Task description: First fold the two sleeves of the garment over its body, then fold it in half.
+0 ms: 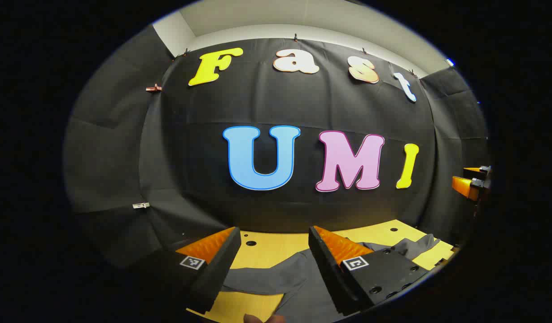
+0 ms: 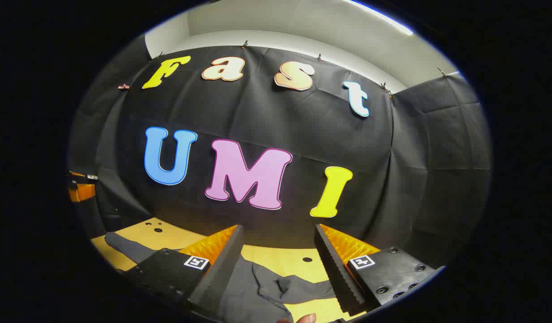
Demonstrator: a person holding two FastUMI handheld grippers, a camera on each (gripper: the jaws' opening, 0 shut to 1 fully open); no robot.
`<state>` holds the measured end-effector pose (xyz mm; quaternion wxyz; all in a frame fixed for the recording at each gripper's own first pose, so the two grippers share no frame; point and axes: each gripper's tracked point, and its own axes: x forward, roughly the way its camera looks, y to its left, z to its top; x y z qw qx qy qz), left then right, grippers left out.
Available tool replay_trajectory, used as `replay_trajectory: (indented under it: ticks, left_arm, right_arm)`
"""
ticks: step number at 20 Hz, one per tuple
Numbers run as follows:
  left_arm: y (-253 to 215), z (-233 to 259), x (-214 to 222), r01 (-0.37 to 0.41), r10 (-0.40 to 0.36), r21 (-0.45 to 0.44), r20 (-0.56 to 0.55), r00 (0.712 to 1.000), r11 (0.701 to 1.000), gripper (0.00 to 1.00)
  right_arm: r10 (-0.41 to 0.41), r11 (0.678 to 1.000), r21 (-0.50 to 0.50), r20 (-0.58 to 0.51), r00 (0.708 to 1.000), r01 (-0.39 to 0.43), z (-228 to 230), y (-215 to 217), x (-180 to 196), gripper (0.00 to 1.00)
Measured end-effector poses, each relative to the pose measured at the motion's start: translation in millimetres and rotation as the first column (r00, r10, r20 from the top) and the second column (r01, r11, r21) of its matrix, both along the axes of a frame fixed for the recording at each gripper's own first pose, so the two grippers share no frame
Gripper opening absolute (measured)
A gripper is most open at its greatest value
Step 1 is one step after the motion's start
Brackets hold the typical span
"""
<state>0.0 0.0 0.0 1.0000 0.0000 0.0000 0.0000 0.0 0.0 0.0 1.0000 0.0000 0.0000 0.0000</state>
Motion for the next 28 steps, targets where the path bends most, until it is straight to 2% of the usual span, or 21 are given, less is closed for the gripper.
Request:
replay_trajectory:
  ticks: [1,2,3,7,13,18,23,28]
  left_arm:
    - [-3,-1,2,0.004,-0.004,0.002,0.002,1.0,1.0,0.95]
    - [-6,0,3,0.007,-0.007,0.006,0.004,1.0,1.0,0.95]
    - [-8,0,4,0.011,-0.011,0.01,0.007,1.0,1.0,0.95]
    - [-22,-1,10,0.03,-0.03,0.032,0.009,1.0,0.999,0.95]
    - [-42,-4,20,0.041,-0.041,0.008,-0.001,0.999,0.999,0.95]
    - [-58,-4,29,0.051,-0.051,0.021,-0.004,0.999,0.998,0.95]
    - [-85,-11,41,0.071,-0.071,-0.002,-0.023,0.997,0.997,0.95]
    - [-121,-25,54,0.078,-0.082,-0.067,-0.07,0.994,0.995,0.95]
  right_arm:
    - [0.003,1.0,-0.001,-0.001,1.0,-0.003,-1,2,1,0.92]
    - [0.006,1.0,-0.008,-0.003,1.0,-0.006,-3,3,2,0.92]
    - [0.012,1.0,-0.014,-0.005,1.0,-0.012,-4,4,4,0.97]
    - [0.026,1.0,-0.013,-0.011,1.0,-0.026,-7,4,10,0.97]
    - [0.03,1.0,-0.007,-0.02,0.999,-0.03,-12,-6,21,0.97]
    - [0.036,0.999,0.014,-0.049,0.998,-0.036,-26,-20,35,0.97]
    - [-0.004,0.999,0.05,-0.161,0.987,0.012,-83,-67,60,0.98]
    - [-0.058,0.998,-0.001,-0.275,0.96,0.06,-164,-135,90,0.98]
